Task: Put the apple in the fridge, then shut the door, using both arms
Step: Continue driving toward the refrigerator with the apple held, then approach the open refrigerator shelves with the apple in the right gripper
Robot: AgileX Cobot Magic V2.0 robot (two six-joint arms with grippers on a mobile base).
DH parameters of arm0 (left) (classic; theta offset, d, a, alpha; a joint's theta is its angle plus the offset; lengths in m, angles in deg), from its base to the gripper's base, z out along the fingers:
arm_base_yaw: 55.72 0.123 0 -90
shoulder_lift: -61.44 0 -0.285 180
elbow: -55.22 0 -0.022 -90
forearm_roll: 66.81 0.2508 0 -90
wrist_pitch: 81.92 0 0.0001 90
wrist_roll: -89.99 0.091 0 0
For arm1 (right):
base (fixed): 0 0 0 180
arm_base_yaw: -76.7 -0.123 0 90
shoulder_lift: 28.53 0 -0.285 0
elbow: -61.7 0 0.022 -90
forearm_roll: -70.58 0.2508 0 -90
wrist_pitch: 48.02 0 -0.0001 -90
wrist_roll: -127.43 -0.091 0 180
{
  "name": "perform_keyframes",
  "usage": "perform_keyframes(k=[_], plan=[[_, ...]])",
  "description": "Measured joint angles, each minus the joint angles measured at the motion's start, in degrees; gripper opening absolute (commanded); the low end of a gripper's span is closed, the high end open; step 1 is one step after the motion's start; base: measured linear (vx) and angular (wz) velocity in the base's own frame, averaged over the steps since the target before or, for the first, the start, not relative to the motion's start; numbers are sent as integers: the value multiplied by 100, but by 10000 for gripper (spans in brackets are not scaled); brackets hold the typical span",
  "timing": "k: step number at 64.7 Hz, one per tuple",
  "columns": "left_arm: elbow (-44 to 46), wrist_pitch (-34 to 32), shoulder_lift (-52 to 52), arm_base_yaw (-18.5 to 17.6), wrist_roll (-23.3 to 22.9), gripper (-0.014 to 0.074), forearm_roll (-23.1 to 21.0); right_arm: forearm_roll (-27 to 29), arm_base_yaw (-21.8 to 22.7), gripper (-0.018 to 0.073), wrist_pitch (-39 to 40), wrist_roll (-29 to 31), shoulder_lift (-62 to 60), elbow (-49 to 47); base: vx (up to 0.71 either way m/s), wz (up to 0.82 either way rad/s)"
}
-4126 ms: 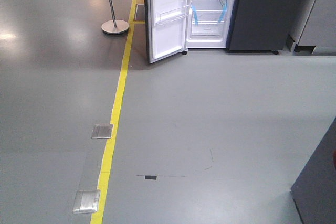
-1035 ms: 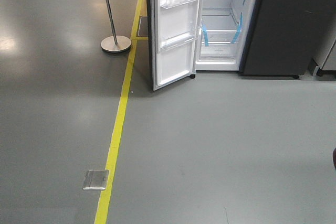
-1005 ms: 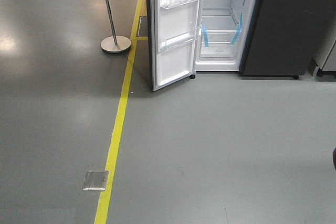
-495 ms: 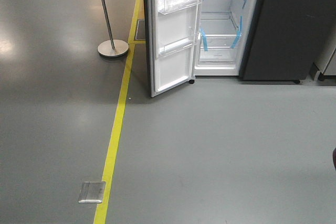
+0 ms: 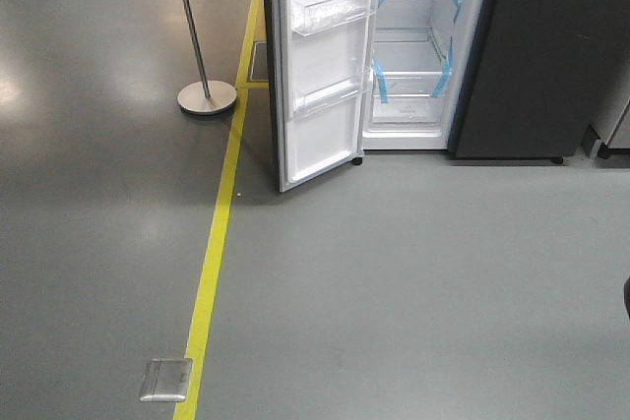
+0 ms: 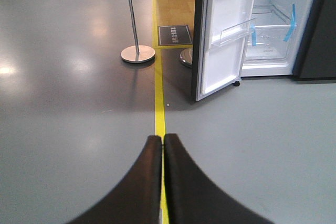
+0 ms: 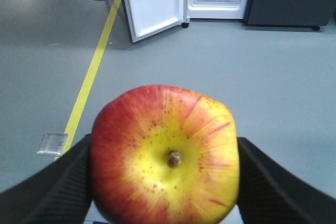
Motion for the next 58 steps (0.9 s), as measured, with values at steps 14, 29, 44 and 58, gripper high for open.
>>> perform_keyframes(k=[14, 29, 44, 58], plan=[[0, 0, 0, 0, 0, -6, 0, 0, 0, 195, 0, 0, 0, 0, 9, -3], [0, 0, 0, 0, 0, -6, 0, 0, 0, 195, 0, 0, 0, 0, 8, -2], [0, 0, 0, 0, 0, -6, 0, 0, 0, 195, 0, 0, 0, 0, 8, -2], [0, 0, 0, 0, 0, -6, 0, 0, 0, 195, 0, 0, 0, 0, 7, -2]])
